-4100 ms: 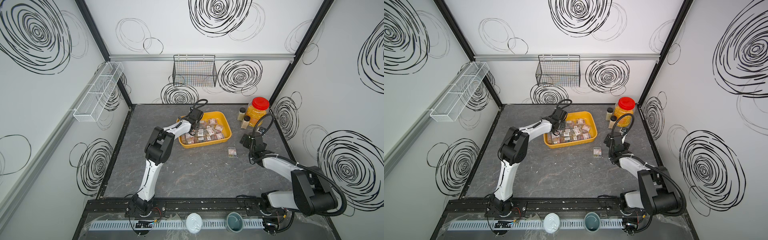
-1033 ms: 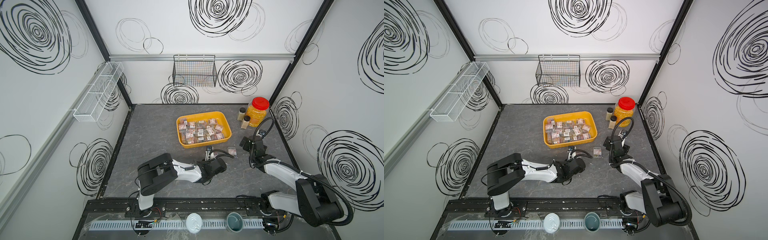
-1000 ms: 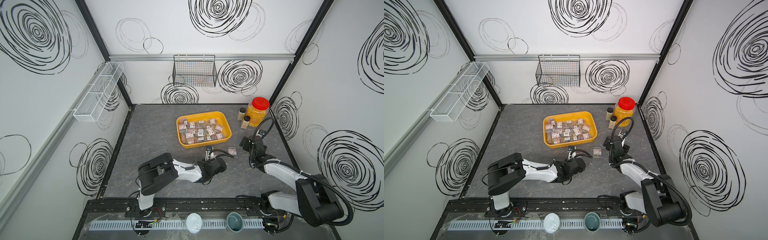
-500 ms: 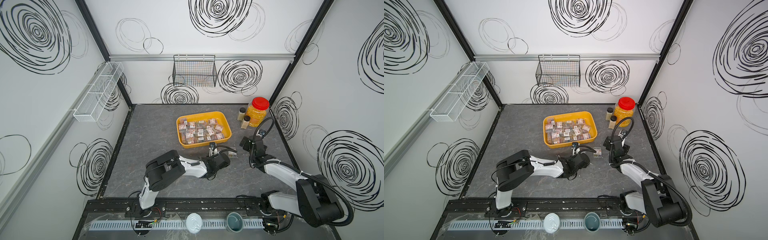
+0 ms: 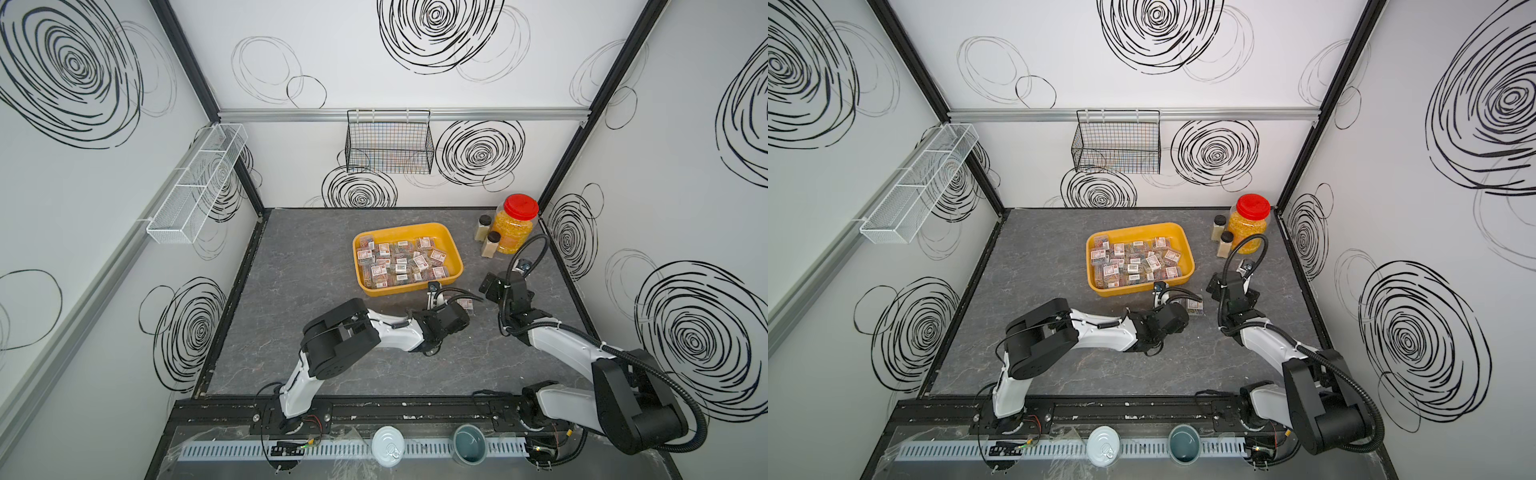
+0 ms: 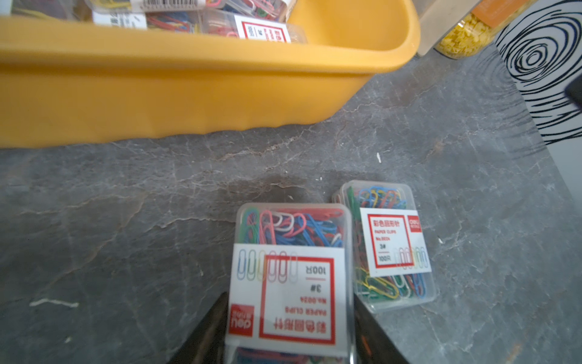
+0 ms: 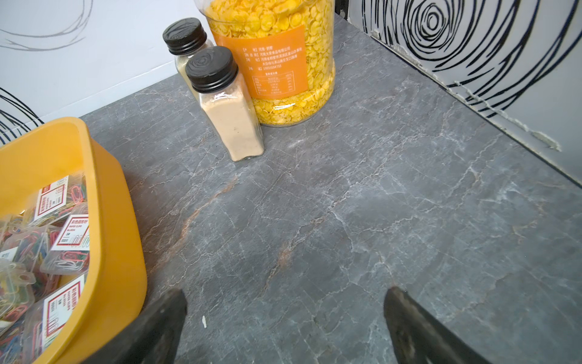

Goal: Take the paper clips out of the storage box
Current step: Place the boxed paper clips at the center of the board.

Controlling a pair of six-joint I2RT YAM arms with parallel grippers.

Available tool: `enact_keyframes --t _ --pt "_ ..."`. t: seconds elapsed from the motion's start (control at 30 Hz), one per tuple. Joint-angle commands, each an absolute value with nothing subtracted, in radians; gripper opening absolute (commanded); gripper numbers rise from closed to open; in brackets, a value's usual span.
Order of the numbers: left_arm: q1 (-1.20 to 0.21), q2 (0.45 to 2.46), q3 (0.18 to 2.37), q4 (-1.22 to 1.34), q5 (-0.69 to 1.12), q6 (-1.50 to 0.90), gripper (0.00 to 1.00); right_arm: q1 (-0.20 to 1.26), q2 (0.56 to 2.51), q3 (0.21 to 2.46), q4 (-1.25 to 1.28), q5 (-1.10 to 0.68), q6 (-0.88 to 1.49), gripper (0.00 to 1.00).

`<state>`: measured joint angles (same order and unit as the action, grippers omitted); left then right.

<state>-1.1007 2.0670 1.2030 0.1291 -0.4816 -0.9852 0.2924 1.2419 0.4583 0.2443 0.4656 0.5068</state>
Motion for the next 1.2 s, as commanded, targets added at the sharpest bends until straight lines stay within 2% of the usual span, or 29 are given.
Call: enact_keyframes --t 0.0,0.5,1.17 --pt "-1.088 2.086 1.232 0.147 -0.467 -1.003 0.40 0.297 1.231 0.463 0.263 0.476 0.501 1.00" --pt "-1.097 2.100 1.268 0.152 -0.438 -0.989 0.51 0.297 1.227 0.458 0.264 0.474 0.500 1.00" --pt "-1.097 2.062 1.225 0.220 -0.383 -0.996 0.73 0.296 1.226 0.457 0.265 0.474 0.500 1.00"
